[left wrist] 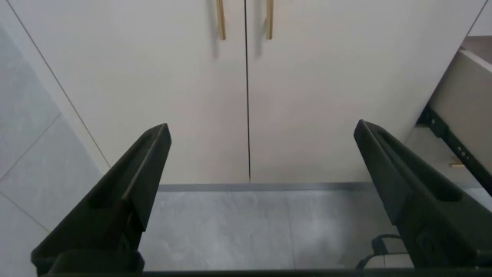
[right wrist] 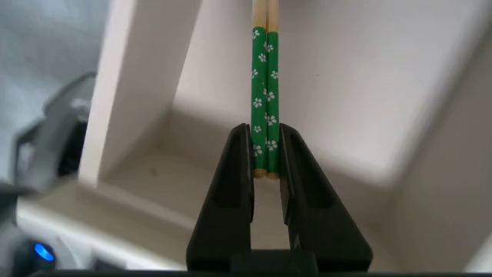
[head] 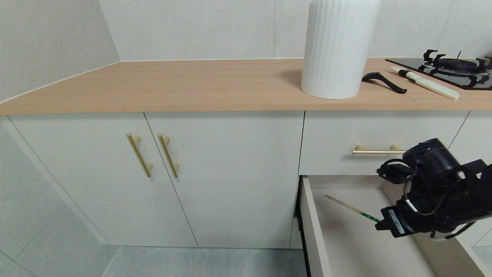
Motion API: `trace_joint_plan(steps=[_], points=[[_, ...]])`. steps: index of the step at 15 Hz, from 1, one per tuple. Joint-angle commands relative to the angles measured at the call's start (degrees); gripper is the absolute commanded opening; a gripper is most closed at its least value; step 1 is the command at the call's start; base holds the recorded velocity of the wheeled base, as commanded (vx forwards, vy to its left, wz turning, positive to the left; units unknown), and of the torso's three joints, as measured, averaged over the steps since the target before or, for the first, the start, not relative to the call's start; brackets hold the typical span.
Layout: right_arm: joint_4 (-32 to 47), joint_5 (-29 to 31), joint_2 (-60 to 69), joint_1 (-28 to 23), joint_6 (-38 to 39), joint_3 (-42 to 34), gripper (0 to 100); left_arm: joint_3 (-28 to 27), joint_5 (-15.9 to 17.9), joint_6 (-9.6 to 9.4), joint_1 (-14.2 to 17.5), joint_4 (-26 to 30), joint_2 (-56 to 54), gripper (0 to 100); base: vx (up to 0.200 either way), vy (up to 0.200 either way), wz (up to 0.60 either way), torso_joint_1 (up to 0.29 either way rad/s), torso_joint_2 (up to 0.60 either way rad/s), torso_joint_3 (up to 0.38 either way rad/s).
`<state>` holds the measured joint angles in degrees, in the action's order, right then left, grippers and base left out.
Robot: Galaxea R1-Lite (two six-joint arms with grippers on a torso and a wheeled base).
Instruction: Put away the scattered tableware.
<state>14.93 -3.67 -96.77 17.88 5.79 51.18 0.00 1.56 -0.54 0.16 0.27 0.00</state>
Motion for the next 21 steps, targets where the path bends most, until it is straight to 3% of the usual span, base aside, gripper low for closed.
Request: trace_joint_plan(steps=[1, 8, 11, 21], points=[[-3.68, 0.07, -14.94, 0.05, 5.55, 3.76, 0, 0.0, 0.02, 0.01, 0.02, 0.0, 0.0, 100, 0.0, 0.0, 0.0, 0.0, 0.0, 0.0], [-15.02, 0.15, -29.97, 2.51, 8.27, 3.93, 0, 0.0, 0.02, 0.01, 0.02, 0.0, 0.0, 100, 0.0, 0.0, 0.0, 0.0, 0.0, 0.0], [-15.46, 3.58, -32.08, 5.06, 8.71, 3.67, 0, 0.0, 0.02, 0.01, 0.02, 0.0, 0.0, 100, 0.0, 0.0, 0.0, 0.0, 0.0, 0.0], [-16.25, 4.64, -32.17, 4.62, 8.71, 3.67, 0, 0.0, 0.02, 0.01, 0.02, 0.0, 0.0, 100, 0.0, 0.0, 0.0, 0.0, 0.0, 0.0]])
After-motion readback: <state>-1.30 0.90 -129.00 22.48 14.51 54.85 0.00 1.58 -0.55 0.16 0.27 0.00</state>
